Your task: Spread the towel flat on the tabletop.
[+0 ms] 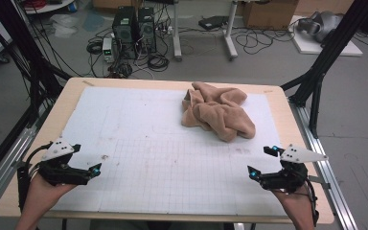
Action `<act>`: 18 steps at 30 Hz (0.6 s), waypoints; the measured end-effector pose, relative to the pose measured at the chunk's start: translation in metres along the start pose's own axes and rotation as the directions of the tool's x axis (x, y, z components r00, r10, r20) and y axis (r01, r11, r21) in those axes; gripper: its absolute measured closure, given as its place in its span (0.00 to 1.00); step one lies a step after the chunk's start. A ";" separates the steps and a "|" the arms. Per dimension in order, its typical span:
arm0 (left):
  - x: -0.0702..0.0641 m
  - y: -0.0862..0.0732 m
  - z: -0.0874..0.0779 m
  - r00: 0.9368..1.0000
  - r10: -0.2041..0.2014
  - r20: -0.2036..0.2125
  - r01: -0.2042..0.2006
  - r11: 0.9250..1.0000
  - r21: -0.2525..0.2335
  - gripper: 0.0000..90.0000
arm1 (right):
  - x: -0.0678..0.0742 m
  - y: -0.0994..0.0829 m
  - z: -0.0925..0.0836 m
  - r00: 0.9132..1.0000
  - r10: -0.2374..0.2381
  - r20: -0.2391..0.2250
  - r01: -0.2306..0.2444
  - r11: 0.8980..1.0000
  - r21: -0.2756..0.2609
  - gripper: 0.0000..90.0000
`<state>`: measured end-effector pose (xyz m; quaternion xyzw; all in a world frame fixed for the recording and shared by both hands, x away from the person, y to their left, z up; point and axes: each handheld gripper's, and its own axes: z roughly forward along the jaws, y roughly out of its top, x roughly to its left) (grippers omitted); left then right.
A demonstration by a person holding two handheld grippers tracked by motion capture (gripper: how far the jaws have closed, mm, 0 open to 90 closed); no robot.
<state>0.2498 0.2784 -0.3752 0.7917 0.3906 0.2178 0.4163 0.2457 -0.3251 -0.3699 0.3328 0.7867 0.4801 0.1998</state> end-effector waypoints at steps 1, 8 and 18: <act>0.001 0.001 0.000 1.000 0.003 0.001 -0.003 1.000 0.004 0.03 | 0.000 0.000 0.000 1.000 0.004 -0.002 -0.004 1.000 0.002 0.10; 0.001 0.003 -0.001 1.000 0.006 0.000 -0.006 1.000 0.002 0.03 | 0.001 0.000 0.001 1.000 0.001 -0.007 -0.001 1.000 0.006 0.10; -0.003 0.004 0.000 1.000 0.016 0.021 -0.016 1.000 0.002 0.03 | 0.001 0.006 -0.001 1.000 -0.010 -0.007 0.010 1.000 -0.002 0.10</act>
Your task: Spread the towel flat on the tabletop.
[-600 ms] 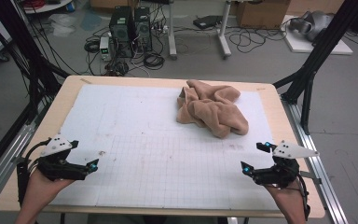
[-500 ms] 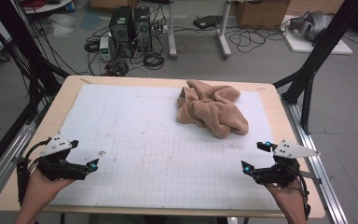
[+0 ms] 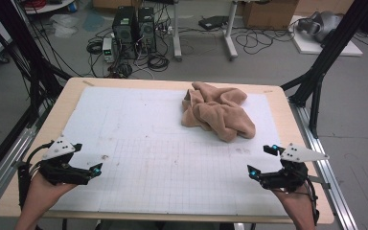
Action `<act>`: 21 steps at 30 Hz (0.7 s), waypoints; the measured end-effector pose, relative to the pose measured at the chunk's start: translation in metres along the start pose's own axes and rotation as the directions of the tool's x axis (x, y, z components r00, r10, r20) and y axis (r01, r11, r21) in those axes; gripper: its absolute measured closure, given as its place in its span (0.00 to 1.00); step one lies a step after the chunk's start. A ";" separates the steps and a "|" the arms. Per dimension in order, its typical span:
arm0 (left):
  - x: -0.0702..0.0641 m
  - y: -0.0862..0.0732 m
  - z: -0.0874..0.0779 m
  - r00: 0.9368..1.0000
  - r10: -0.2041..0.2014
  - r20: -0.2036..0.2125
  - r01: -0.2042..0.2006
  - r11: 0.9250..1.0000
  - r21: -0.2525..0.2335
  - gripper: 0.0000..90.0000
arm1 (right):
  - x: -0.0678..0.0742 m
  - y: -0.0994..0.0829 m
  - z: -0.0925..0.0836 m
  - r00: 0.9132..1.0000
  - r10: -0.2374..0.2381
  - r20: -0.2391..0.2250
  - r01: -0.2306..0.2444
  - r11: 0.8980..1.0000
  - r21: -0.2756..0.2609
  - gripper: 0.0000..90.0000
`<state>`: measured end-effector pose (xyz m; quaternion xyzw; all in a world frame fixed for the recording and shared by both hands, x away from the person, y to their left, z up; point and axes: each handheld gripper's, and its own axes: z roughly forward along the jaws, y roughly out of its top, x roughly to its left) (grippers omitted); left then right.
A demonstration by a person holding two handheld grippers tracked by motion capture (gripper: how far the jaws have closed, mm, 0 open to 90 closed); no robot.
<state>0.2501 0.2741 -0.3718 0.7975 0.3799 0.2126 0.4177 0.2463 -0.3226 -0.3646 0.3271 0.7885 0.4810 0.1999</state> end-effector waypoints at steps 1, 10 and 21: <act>0.000 0.000 0.000 1.000 0.000 0.000 0.000 1.000 0.000 0.03 | 0.000 0.000 0.000 1.000 0.000 0.000 0.000 1.000 0.000 0.10; -0.001 0.003 0.001 1.000 -0.001 0.002 0.001 1.000 -0.007 0.03 | -0.009 0.025 0.018 1.000 -0.010 -0.020 0.010 1.000 0.014 0.10; 0.000 0.003 0.005 1.000 -0.001 0.009 0.001 1.000 -0.007 0.03 | -0.028 0.085 0.074 0.996 -0.059 -0.063 0.063 0.996 0.062 0.10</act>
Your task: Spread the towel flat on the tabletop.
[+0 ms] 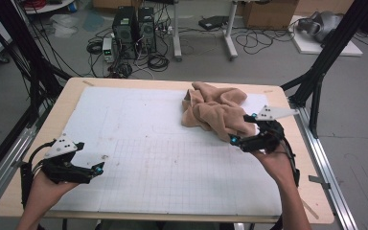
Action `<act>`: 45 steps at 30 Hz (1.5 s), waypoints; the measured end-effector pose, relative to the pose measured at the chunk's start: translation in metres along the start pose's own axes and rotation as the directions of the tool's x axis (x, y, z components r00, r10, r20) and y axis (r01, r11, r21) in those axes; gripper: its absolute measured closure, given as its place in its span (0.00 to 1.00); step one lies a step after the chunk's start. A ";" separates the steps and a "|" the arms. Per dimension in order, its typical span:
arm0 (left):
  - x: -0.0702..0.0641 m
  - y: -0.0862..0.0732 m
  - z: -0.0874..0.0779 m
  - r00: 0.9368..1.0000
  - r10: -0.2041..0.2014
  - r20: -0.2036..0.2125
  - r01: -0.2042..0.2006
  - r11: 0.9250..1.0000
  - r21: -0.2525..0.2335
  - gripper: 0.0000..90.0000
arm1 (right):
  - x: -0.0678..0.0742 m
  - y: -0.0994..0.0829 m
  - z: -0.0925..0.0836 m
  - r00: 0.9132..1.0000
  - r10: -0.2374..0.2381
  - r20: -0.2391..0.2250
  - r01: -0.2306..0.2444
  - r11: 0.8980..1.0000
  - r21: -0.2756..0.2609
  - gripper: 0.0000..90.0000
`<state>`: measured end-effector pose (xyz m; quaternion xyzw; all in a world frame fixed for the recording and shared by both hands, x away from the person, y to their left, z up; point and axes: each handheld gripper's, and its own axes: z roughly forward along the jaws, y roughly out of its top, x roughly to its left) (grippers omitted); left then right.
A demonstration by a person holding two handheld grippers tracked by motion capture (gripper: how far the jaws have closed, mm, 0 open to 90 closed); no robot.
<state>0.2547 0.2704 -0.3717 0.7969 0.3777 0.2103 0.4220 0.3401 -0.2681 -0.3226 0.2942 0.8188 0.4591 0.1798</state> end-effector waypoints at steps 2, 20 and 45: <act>0.000 0.000 0.002 1.000 -0.001 0.000 0.001 1.000 0.003 0.03 | -0.006 0.014 0.017 1.000 -0.022 -0.008 0.022 1.000 0.018 0.16; 0.000 0.003 0.009 1.000 0.003 0.014 -0.003 1.000 0.000 0.03 | -0.032 0.009 0.102 0.999 0.026 0.044 -0.035 0.977 0.210 0.48; -0.004 0.004 0.015 0.999 -0.011 0.048 0.012 1.000 -0.017 0.03 | 0.029 0.036 0.076 0.966 -0.094 -0.239 0.126 0.984 0.126 0.93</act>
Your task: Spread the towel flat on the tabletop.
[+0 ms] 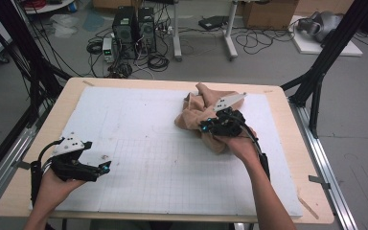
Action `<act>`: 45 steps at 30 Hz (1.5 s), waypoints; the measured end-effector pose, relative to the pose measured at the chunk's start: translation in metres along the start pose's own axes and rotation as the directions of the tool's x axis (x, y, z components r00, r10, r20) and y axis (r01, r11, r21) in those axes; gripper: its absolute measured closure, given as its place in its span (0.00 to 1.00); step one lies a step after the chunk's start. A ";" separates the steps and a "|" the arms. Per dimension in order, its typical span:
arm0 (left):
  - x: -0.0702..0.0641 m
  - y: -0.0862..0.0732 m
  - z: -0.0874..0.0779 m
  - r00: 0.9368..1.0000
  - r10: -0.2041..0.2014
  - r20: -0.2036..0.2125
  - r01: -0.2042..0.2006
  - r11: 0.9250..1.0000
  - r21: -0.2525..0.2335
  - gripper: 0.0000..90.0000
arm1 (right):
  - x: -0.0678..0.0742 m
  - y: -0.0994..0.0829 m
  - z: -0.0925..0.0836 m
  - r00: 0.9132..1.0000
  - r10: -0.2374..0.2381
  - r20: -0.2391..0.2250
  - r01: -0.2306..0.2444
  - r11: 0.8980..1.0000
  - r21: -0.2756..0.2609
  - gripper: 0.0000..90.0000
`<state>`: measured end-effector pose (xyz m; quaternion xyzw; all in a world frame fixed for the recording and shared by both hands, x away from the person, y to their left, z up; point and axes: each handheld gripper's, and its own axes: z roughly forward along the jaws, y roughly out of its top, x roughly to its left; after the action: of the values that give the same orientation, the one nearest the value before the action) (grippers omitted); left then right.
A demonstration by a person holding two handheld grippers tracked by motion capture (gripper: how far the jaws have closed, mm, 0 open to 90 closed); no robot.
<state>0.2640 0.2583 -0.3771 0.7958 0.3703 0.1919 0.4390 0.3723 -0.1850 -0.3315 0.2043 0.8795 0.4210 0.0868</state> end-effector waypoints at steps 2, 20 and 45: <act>-0.001 0.001 0.000 1.000 0.001 0.002 -0.001 1.000 -0.002 0.03 | 0.016 0.005 -0.003 0.998 -0.034 -0.051 0.033 0.999 -0.017 0.93; -0.019 0.011 0.027 0.996 0.044 0.083 -0.045 0.999 0.013 0.04 | 0.093 -0.027 -0.001 0.952 -0.072 -0.298 0.068 0.997 -0.024 0.67; -0.079 0.033 0.144 0.921 0.140 0.364 -0.184 0.979 0.088 0.46 | 0.039 -0.123 0.002 0.991 0.126 -0.034 -0.124 0.991 0.058 0.58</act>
<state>0.3173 0.1070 -0.4253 0.8702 0.2284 0.0577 0.4327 0.3026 -0.2360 -0.4273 0.2534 0.8778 0.4047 0.0380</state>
